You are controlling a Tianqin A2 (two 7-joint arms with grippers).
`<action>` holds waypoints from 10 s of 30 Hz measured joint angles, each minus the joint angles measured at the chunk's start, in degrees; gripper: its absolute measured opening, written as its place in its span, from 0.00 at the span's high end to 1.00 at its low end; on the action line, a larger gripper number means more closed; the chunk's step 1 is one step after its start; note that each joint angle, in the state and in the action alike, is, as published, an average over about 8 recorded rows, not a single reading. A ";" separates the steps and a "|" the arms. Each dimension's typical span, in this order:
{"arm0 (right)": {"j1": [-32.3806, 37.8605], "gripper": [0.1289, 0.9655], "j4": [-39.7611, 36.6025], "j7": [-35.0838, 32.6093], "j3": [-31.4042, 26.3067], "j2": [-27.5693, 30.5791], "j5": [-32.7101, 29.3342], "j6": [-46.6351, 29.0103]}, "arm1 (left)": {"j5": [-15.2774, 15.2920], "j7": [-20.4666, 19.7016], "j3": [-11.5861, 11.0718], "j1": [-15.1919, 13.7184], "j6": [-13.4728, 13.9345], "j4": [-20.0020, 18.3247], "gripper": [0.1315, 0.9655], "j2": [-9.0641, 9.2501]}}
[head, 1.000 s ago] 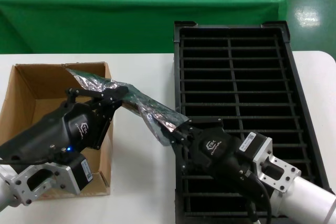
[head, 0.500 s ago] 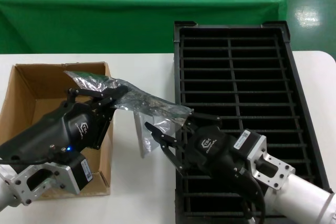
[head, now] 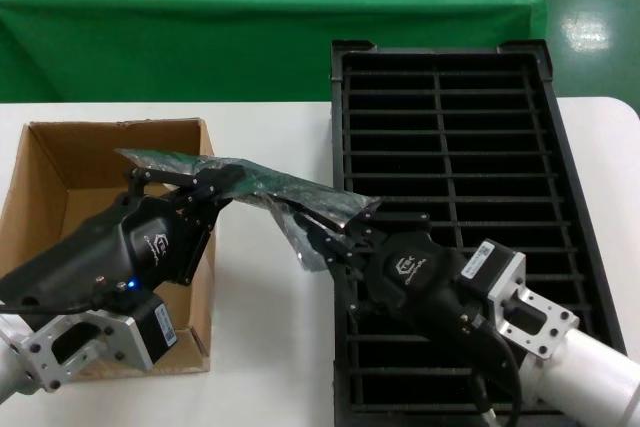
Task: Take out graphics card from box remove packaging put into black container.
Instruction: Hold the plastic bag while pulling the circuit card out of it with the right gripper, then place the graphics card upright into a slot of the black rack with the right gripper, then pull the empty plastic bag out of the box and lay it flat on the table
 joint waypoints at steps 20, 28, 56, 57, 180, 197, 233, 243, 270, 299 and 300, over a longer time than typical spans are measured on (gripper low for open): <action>-1.85 0.97 0.32 -0.43 4.14 -1.10 -1.90 -2.18 | 0.00 0.00 0.00 0.00 0.00 0.00 0.99 0.00; -0.86 0.90 -0.73 -2.39 4.64 -2.66 -1.35 -3.92 | 0.00 0.00 0.00 0.00 0.00 0.00 0.99 0.00; 1.62 0.78 -4.62 -4.83 5.06 -6.14 -0.36 -7.18 | 0.00 0.00 0.00 0.00 0.00 0.00 0.99 0.00; 1.67 0.80 -4.71 -4.97 5.06 -6.22 -0.31 -7.28 | 0.00 0.00 0.00 0.00 0.00 0.00 0.99 0.00; 48.53 0.93 6.41 22.49 -12.65 10.67 -19.55 -68.95 | 0.00 0.00 0.00 0.00 0.00 0.00 0.99 0.00; 46.93 0.93 2.66 20.10 -12.08 8.54 -23.44 -68.74 | 0.00 0.00 0.00 0.00 0.00 0.00 0.99 0.00; 44.10 0.93 3.40 20.23 -11.42 6.41 -26.48 -68.89 | 0.00 0.00 0.00 0.00 0.00 0.00 0.99 0.00; 43.22 0.93 2.21 19.02 -12.16 4.80 -26.59 -68.80 | 0.00 0.00 0.00 0.00 0.00 0.00 0.99 0.00; 41.51 0.61 2.71 17.55 -9.83 3.56 -26.81 -65.76 | 0.00 0.00 0.00 0.00 0.00 0.00 0.99 0.00; 35.98 0.03 5.47 17.52 -3.53 4.08 -28.64 -54.96 | 0.00 0.00 0.00 0.00 0.00 0.00 0.90 0.00; 35.94 0.03 5.46 17.51 -3.51 4.06 -28.62 -54.91 | -0.03 0.00 0.00 0.00 -0.02 0.02 0.88 0.01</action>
